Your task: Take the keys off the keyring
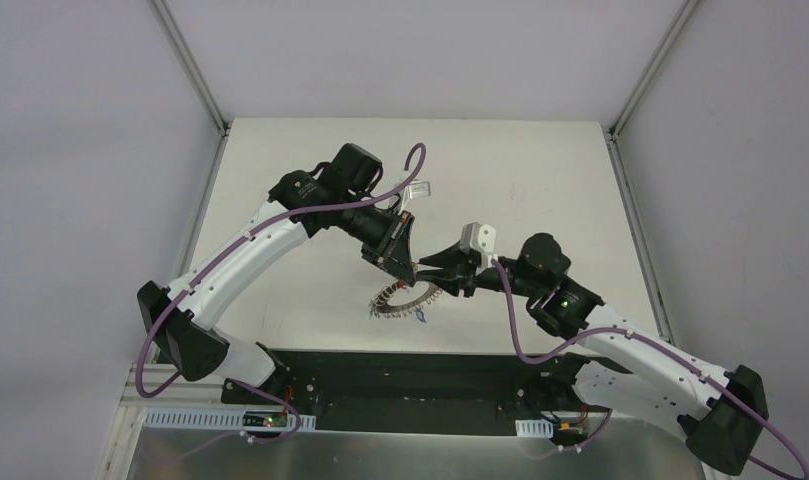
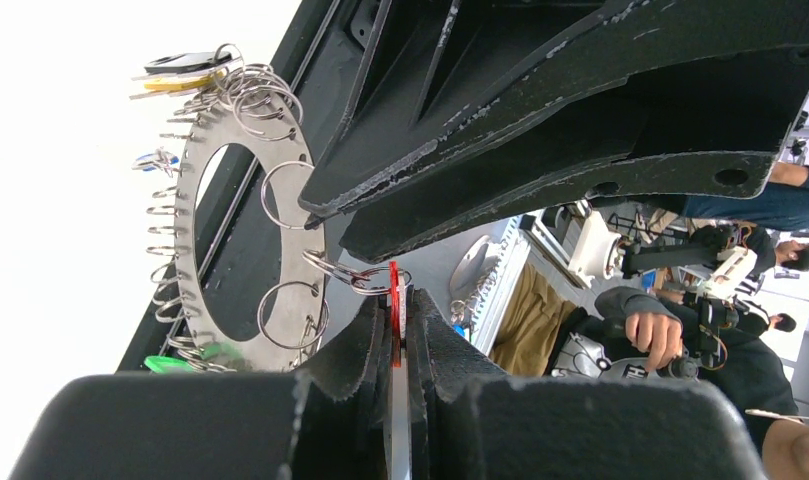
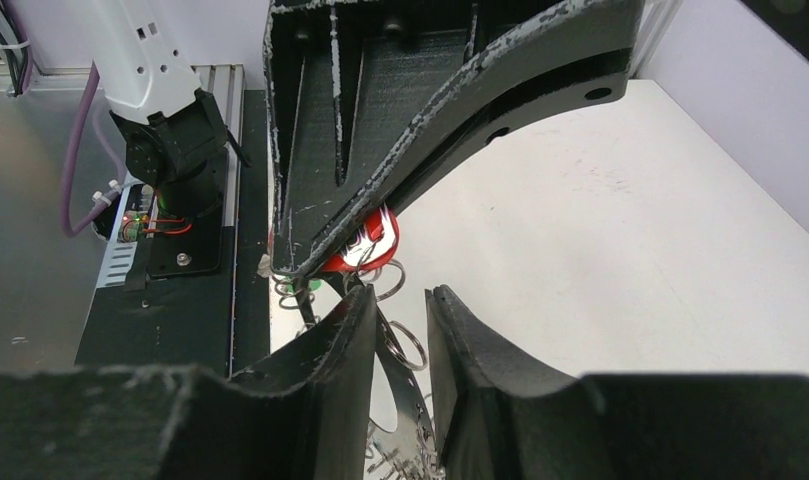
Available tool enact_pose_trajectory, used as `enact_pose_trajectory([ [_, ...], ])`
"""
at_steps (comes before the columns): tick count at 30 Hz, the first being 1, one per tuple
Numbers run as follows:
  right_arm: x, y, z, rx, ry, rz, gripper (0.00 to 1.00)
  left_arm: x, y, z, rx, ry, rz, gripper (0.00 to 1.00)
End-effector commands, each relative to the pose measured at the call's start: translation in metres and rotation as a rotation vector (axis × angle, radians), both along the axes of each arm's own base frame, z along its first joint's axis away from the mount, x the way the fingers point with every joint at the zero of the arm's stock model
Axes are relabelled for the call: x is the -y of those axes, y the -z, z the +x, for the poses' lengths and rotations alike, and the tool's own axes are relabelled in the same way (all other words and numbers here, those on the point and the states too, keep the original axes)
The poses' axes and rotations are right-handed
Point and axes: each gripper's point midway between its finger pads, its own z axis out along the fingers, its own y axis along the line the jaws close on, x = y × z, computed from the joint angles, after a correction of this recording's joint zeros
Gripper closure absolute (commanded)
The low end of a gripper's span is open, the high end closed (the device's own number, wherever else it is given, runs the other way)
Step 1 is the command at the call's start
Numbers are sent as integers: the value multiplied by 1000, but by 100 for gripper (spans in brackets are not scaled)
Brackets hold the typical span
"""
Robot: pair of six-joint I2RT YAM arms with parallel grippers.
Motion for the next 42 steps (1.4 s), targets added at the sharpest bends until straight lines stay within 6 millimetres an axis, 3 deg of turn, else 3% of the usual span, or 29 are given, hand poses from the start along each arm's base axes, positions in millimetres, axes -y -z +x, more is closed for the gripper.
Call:
enact_pose_trajectory([
  [1, 0, -21, -6, 42, -37, 50, 68, 1, -18, -11, 33, 57, -73, 100],
  [14, 3, -24, -8, 47, -33, 44, 67, 1, -17, -11, 33, 61, -72, 100],
  [24, 14, -27, 4, 21, 27, 36, 67, 0, -12, -11, 30, 63, -64, 100],
  [33, 8, -33, 10, 2, 9, 35, 67, 1, -13, -13, 30, 75, -74, 100],
  [42, -4, -37, 1, -60, -74, 75, 68, 1, -14, -13, 43, 79, -76, 100],
])
